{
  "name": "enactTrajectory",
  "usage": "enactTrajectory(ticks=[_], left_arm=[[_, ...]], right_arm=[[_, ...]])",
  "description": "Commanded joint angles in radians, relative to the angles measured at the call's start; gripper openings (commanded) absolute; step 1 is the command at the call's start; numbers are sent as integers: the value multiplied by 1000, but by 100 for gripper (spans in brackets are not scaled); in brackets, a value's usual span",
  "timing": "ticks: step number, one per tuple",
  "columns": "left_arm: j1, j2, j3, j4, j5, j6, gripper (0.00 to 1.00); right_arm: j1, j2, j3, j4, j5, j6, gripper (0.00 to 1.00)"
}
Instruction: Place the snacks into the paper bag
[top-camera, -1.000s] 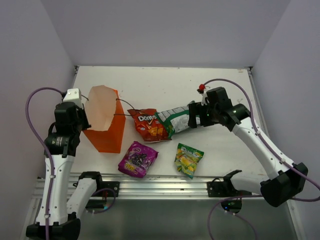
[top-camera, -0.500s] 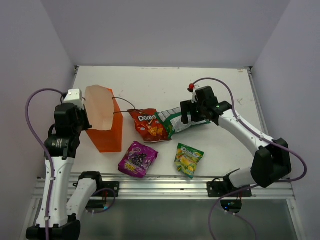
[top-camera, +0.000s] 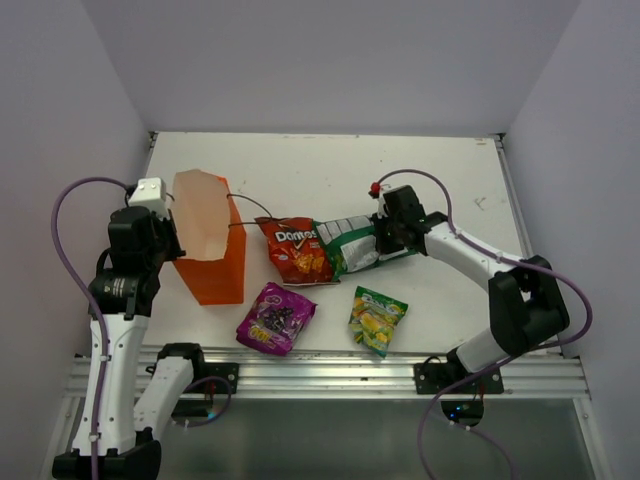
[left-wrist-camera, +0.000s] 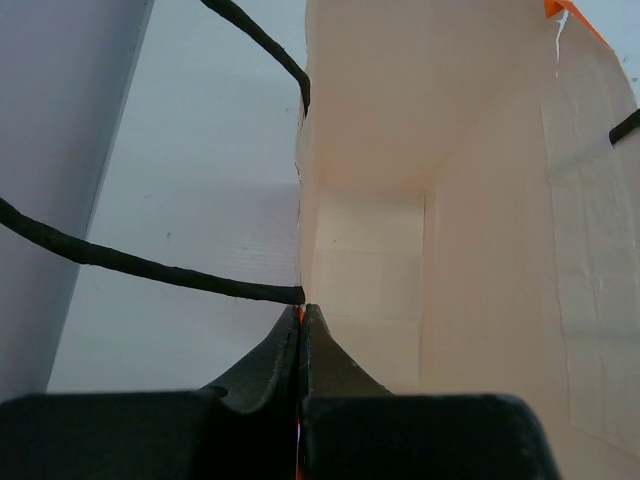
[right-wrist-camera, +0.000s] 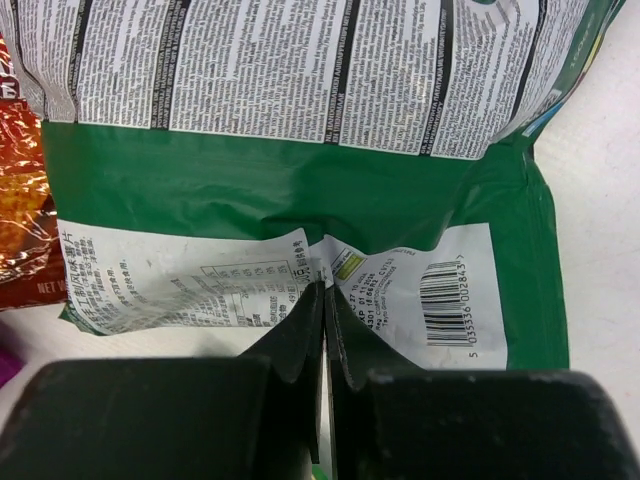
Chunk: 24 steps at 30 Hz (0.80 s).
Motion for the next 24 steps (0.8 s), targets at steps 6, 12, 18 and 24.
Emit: enactTrajectory(ticks=[6, 12, 18, 24], left_arm=[[-2, -7, -15, 49, 32, 6, 0], [-27, -7, -24, 60, 39, 6, 0], [-30, -7, -35, 72, 56, 4, 0], [-37, -9, -52, 92, 142, 7, 0]], right_arm=[[3, -79, 57, -19, 7, -39, 0], [5, -149, 133, -102, 13, -56, 0], [6, -211, 231, -179, -10, -64, 0], [23, -186, 404, -246, -26, -52, 0]])
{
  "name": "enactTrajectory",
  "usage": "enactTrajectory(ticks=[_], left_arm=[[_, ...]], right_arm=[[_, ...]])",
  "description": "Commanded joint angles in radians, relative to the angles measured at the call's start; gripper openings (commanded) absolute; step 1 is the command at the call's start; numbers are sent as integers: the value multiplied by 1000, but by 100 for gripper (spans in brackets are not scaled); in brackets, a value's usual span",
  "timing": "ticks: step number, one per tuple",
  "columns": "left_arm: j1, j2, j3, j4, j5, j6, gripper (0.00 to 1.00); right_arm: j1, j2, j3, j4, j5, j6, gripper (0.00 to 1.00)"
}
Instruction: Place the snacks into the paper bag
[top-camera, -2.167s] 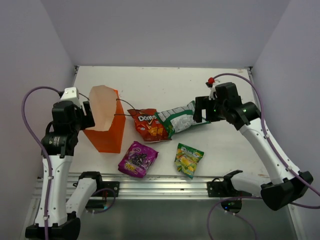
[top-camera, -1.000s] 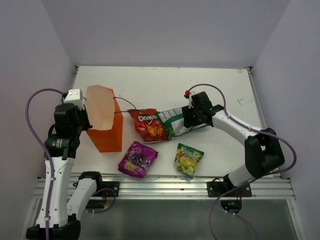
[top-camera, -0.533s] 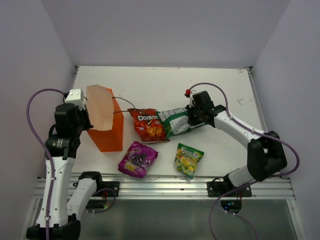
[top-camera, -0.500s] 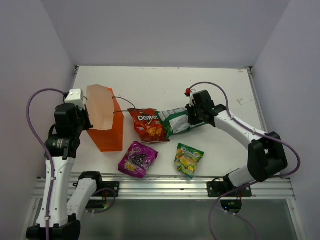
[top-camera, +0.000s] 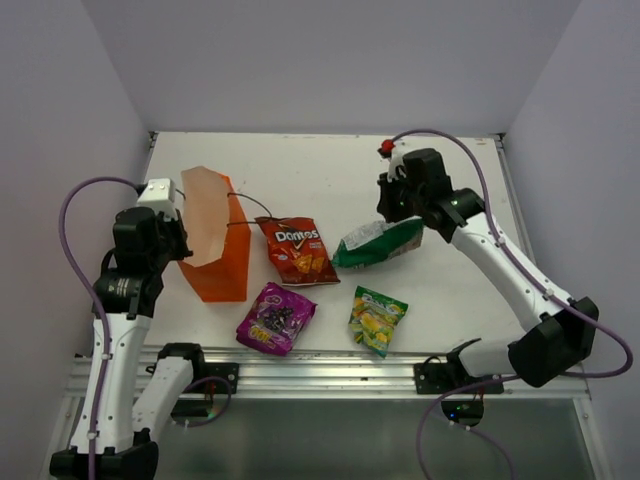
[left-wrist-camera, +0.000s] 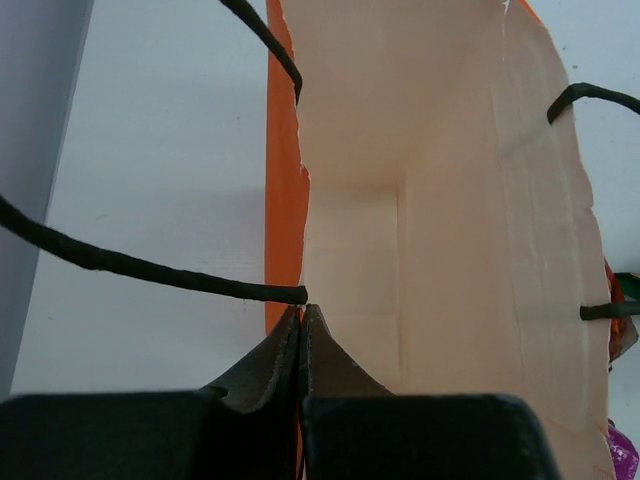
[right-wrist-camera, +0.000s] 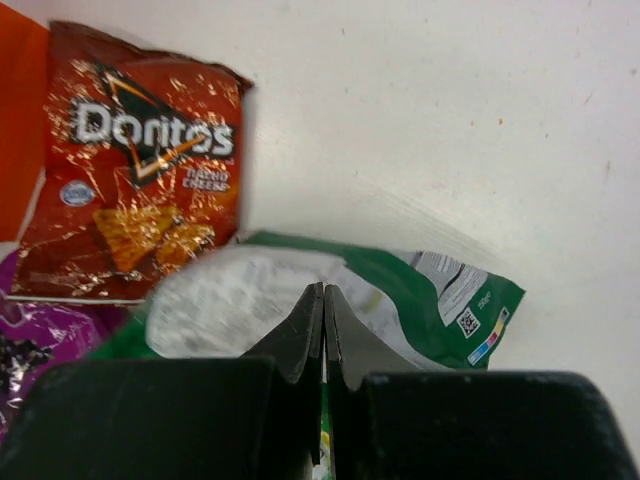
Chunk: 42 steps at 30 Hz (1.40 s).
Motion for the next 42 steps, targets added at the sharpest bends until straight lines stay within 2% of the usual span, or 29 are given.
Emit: enactTrajectory(ticks=[1, 9, 13, 14, 15, 16, 17, 18, 19, 24, 27, 36, 37, 39, 40, 41, 42], left_arm=[[-16, -4, -18, 43, 82, 9, 0], [-34, -5, -18, 46, 140, 0, 0], [-36, -5, -2, 40, 140, 4, 0], [-36, -5, -2, 39, 144, 1, 0], [-36, -7, -1, 37, 145, 3, 0], [-37, -10, -1, 34, 145, 3, 0], [-36, -13, -4, 34, 146, 3, 0], [-36, -13, -8, 36, 143, 3, 0], [-37, -16, -12, 36, 141, 3, 0], [-46, -4, -10, 40, 148, 4, 0], [-49, 8, 2, 42, 142, 6, 0], [-60, 14, 42, 24, 114, 18, 0], [-60, 14, 44, 22, 108, 20, 0], [-62, 14, 47, 22, 103, 20, 0], [-63, 16, 45, 22, 103, 18, 0], [-63, 16, 44, 22, 105, 20, 0], [-65, 19, 44, 25, 105, 18, 0]], right_arm=[[23, -3, 156, -26, -20, 3, 0], [103, 128, 402, -86, 16, 3, 0], [104, 126, 309, -117, 107, 19, 0], [104, 119, 276, -134, 114, 19, 4], [106, 113, 243, -161, 120, 26, 14], [106, 86, 151, -158, 118, 45, 52], [106, 72, 108, -160, 112, 54, 70], [107, 52, 65, -157, 121, 66, 80], [109, 37, -5, -157, 129, 86, 99], [110, -19, -93, -221, 172, 123, 99], [109, 18, -115, -253, 143, 143, 99], [110, 139, -282, -186, 25, 226, 99], [109, 145, -299, -184, 25, 230, 92], [109, 147, -305, -189, 33, 231, 71], [109, 145, -301, -189, 31, 229, 43], [110, 136, -296, -194, 37, 229, 31], [109, 129, -290, -198, 39, 229, 26]])
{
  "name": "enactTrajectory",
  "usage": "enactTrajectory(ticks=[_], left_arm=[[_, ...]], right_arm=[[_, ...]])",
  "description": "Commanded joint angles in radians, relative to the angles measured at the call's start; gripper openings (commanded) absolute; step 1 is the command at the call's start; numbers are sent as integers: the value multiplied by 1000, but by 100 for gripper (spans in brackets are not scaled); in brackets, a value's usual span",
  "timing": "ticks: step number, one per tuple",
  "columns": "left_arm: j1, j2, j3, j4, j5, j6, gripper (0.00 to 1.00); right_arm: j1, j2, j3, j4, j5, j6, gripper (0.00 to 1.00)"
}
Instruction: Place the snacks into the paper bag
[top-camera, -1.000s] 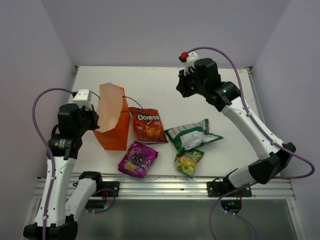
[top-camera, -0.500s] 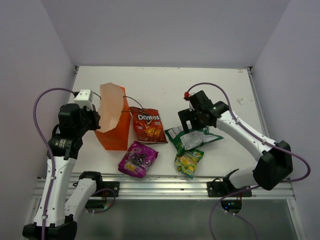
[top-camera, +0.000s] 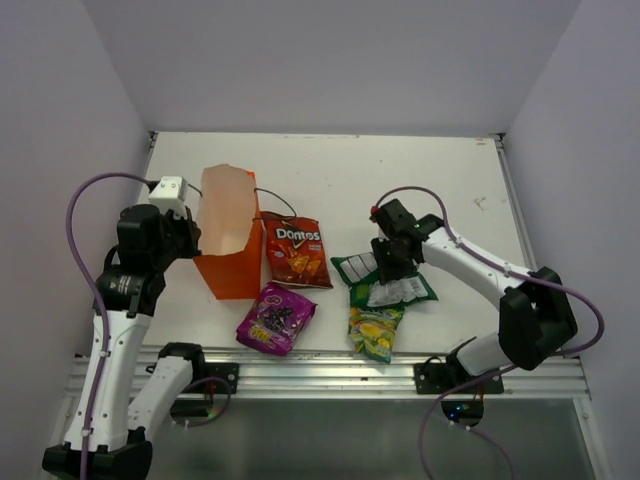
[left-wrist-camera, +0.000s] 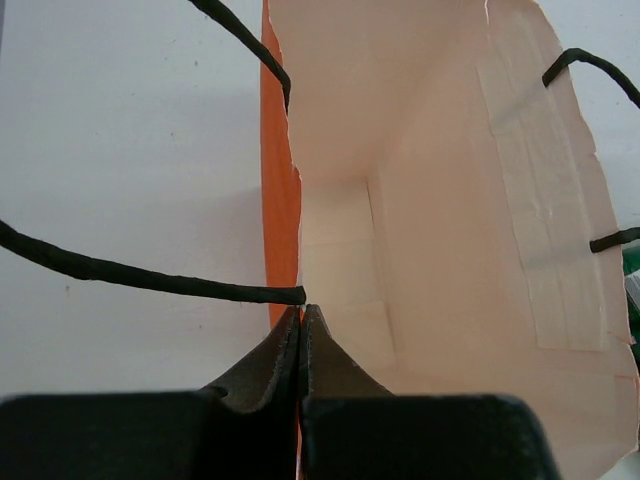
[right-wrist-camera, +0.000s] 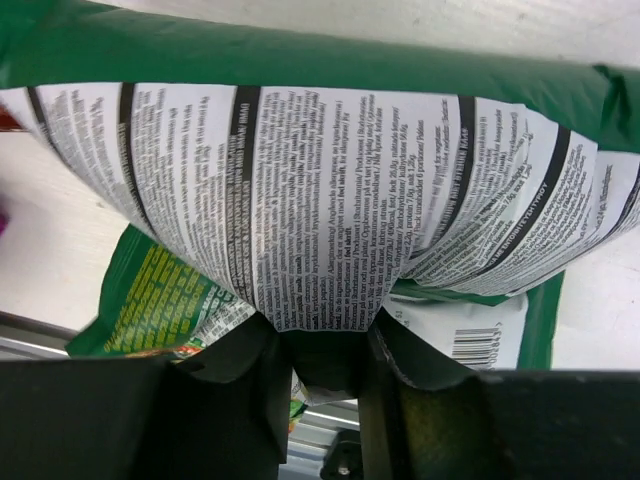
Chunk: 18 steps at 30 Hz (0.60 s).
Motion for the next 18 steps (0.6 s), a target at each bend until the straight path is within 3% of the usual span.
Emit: enactTrajectory(ticks=[1, 5, 7, 8, 14, 18], left_arm=[[-9, 4, 31, 7, -2, 17, 0], [-11, 10, 33, 13, 15, 18, 0], [-14, 11, 36, 16, 22, 18, 0], [-15, 11, 38, 16, 30, 17, 0], [-23, 11, 41, 27, 82, 11, 0], [-29, 4, 38, 45, 151, -2, 0]], right_arm=[[4, 2, -1, -13, -30, 13, 25], [6, -46, 111, -70, -30, -11, 22], [9, -59, 244, -117, -13, -30, 3], [10, -61, 299, -131, -17, -38, 0], [28, 31, 777, -104, -209, -48, 0], [55, 124, 956, 101, -415, 31, 0]])
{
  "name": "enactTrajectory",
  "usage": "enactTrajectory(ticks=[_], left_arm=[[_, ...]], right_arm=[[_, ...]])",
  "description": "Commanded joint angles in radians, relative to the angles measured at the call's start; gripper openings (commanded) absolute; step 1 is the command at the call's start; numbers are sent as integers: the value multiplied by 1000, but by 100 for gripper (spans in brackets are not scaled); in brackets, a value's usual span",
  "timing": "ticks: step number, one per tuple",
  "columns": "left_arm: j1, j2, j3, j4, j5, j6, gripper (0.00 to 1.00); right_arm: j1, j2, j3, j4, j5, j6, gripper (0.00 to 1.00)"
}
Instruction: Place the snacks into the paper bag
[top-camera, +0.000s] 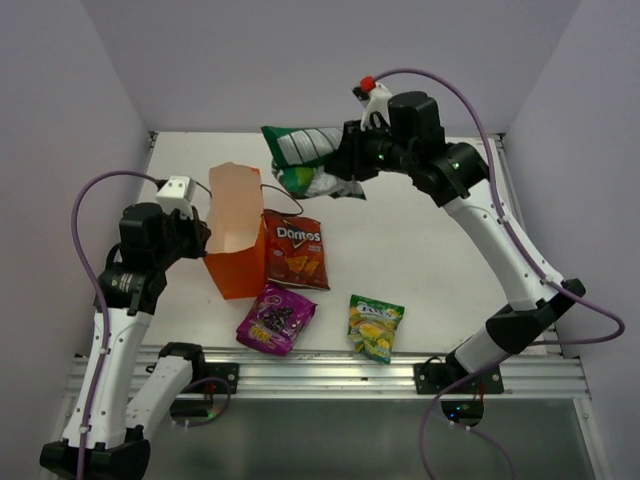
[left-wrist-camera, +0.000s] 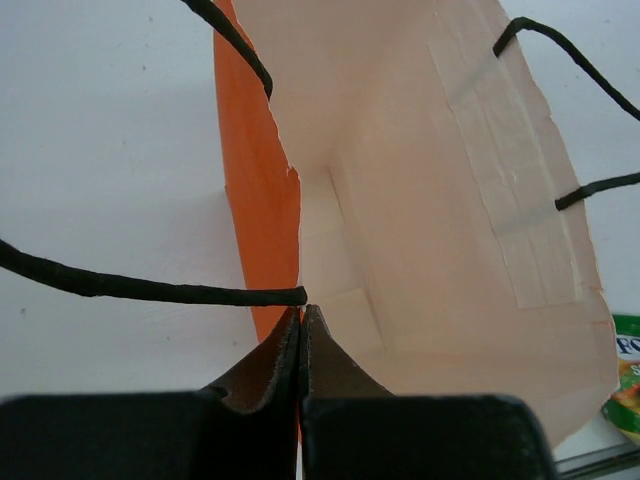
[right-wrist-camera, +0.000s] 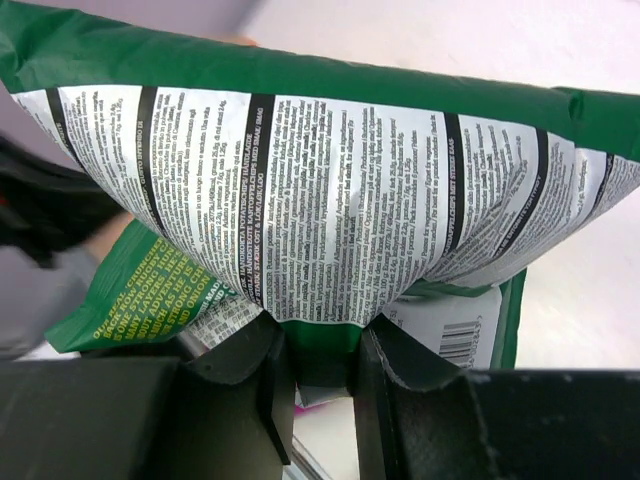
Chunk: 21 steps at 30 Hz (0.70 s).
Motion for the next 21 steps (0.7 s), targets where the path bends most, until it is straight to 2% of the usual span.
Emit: enactTrajectory(ticks=[1, 5, 6, 7, 9, 15, 21], left_arm=[[-13, -11, 32, 43, 118, -8, 0], [-14, -14, 29, 60, 161, -22, 0], [-17, -14, 29, 61, 163, -24, 0], [-18, -14, 29, 61, 158, -22, 0], [-21, -14, 27, 60, 149, -22, 0], [-24, -20, 21, 51, 97, -25, 0], [-30, -37, 21, 26, -17, -36, 0]], right_arm=[[42, 71, 107, 216, -252, 94, 0], [85, 131, 95, 549, -458, 284, 0], [107, 147, 88, 702, -488, 335, 0], [118, 168, 93, 762, -506, 434, 0], [169, 236, 111, 888, -540, 508, 0], [308, 334, 167, 923, -525, 564, 0], [350, 273, -20, 923, -445, 535, 0]])
